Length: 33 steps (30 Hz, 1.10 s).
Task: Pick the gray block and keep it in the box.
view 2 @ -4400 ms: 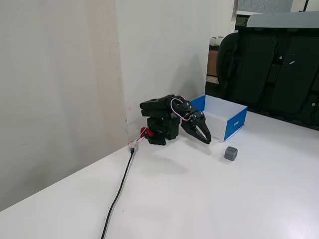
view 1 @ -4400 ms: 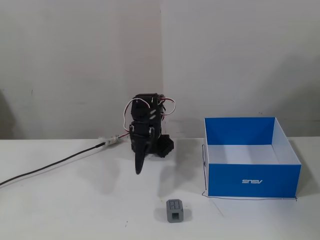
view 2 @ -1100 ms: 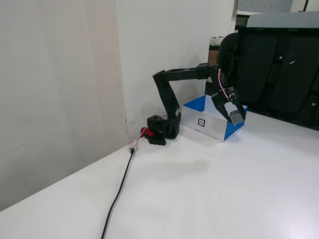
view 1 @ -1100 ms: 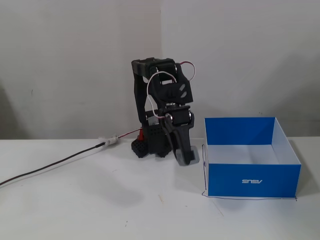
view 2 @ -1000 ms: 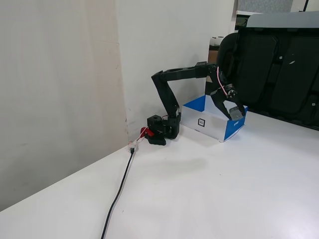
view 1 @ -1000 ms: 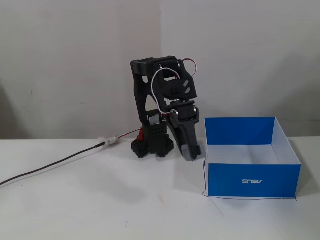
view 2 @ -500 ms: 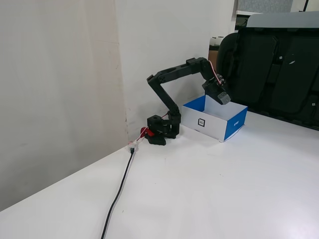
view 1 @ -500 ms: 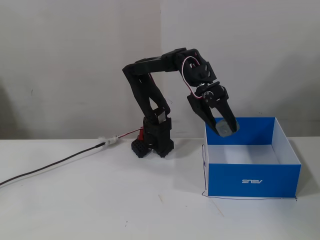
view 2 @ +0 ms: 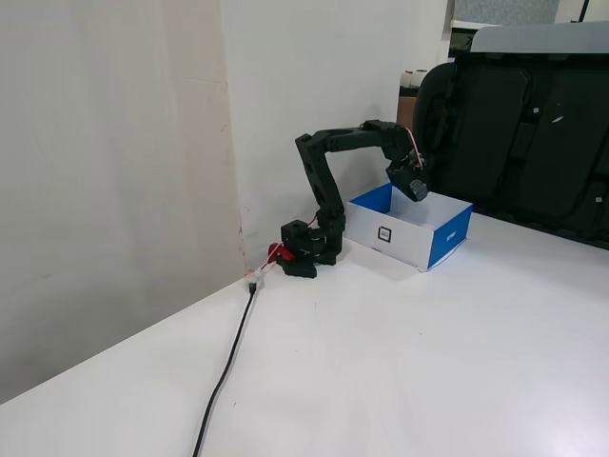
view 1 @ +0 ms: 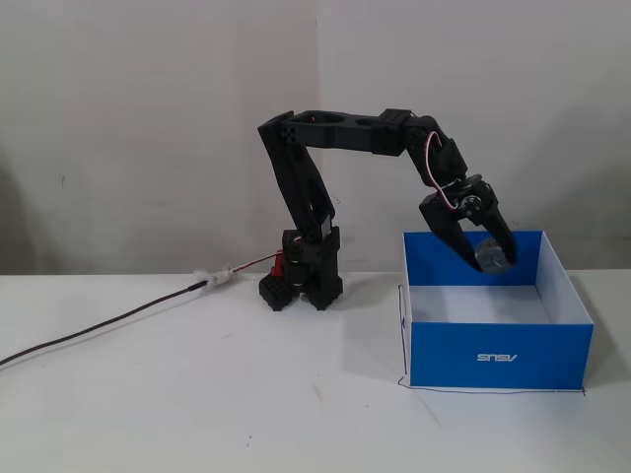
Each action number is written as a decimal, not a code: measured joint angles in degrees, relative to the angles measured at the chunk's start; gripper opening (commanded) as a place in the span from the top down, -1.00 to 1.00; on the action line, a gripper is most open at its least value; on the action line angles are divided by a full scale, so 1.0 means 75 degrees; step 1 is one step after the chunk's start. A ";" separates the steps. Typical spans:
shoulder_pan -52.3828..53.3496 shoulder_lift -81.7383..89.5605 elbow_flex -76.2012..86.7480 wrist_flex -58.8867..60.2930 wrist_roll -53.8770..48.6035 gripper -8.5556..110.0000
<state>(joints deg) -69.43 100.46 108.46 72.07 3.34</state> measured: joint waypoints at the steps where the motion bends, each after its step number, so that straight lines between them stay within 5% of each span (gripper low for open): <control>1: 0.0000 0.0000 0.0000 -0.0059 0.0023 0.33; 6: -0.0141 0.0000 0.0000 -0.0223 0.0082 0.33; 13: 0.0270 0.0902 -0.0141 0.0492 0.0152 0.85; 33: 0.4535 0.2355 -0.0434 0.1148 0.0152 0.85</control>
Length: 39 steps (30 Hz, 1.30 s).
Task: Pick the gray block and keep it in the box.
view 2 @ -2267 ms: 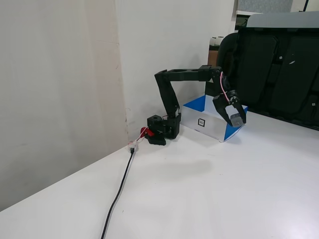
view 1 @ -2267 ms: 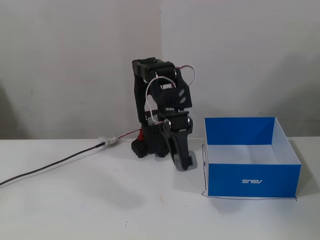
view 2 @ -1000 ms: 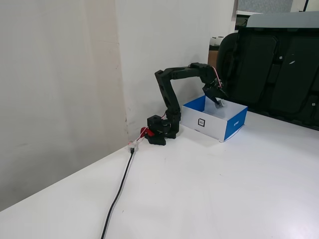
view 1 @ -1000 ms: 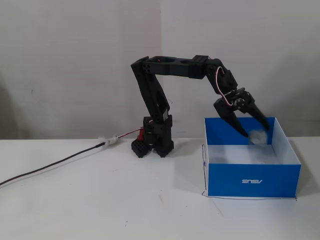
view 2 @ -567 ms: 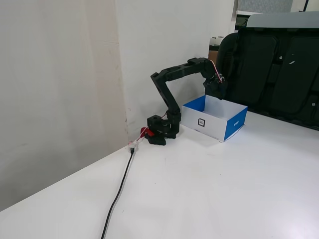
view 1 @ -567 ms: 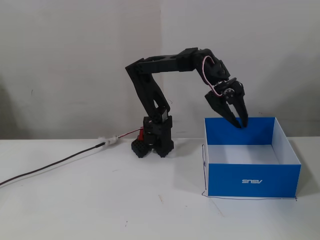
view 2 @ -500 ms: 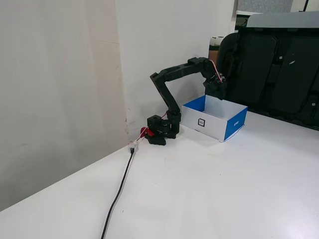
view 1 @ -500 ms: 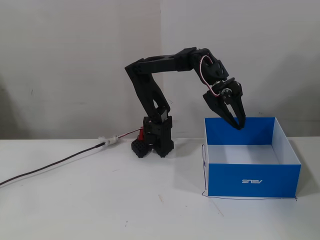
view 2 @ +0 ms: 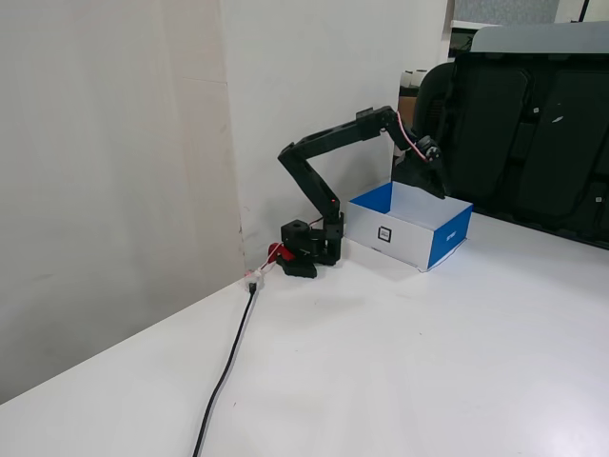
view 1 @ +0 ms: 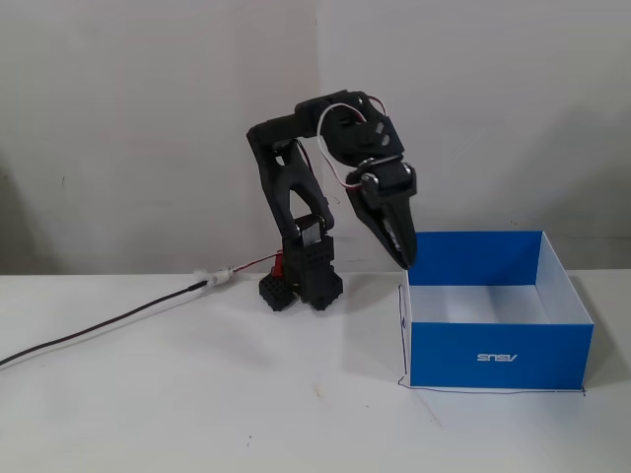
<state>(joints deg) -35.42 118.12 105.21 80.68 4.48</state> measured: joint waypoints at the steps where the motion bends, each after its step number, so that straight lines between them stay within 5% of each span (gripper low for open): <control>1: 0.0223 0.0234 0.0164 -0.0152 0.0000 0.85; 22: 0.4277 0.6316 0.5121 -0.2180 -0.0891 0.85; 39: 0.4641 0.9211 0.9352 -0.3059 -0.1148 0.85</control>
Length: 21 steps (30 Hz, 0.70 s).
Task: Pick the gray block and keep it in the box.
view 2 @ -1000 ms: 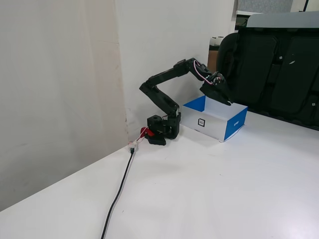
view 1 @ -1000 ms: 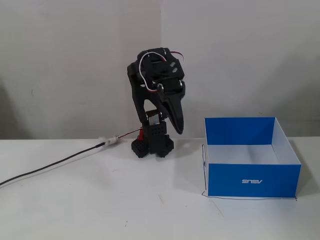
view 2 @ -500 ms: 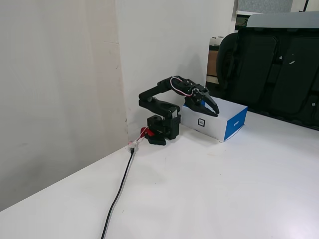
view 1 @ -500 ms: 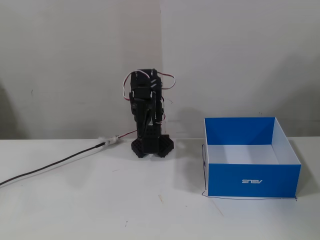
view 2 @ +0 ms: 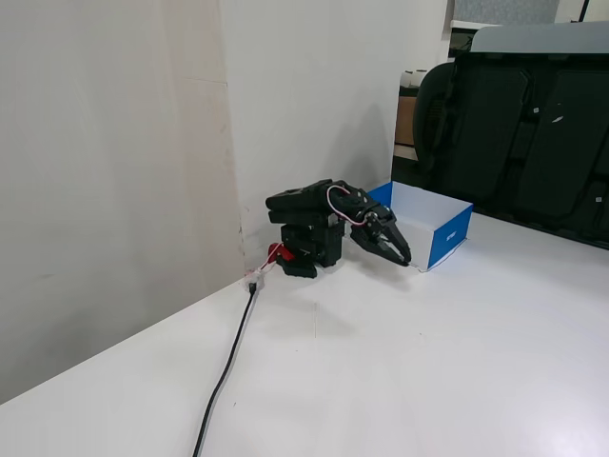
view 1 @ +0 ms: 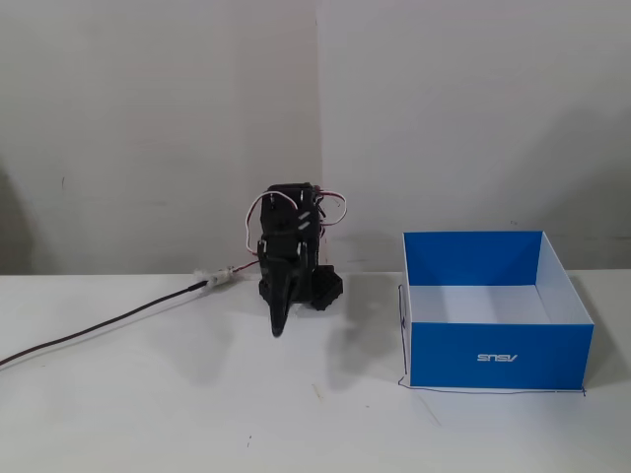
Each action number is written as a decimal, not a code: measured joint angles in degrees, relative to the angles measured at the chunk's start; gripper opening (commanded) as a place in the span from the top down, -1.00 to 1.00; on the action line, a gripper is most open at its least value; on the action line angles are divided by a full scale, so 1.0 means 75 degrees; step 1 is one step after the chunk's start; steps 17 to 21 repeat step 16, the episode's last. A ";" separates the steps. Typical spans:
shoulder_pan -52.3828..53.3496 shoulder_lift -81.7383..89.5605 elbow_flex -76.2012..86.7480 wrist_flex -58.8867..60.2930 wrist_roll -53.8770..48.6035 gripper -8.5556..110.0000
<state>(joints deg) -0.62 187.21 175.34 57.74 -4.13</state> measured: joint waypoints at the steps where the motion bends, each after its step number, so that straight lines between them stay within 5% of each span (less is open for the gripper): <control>1: 0.0000 0.0000 0.0047 0.0000 0.0000 0.85; 21: 0.0129 0.0000 0.0141 0.0000 0.0000 0.82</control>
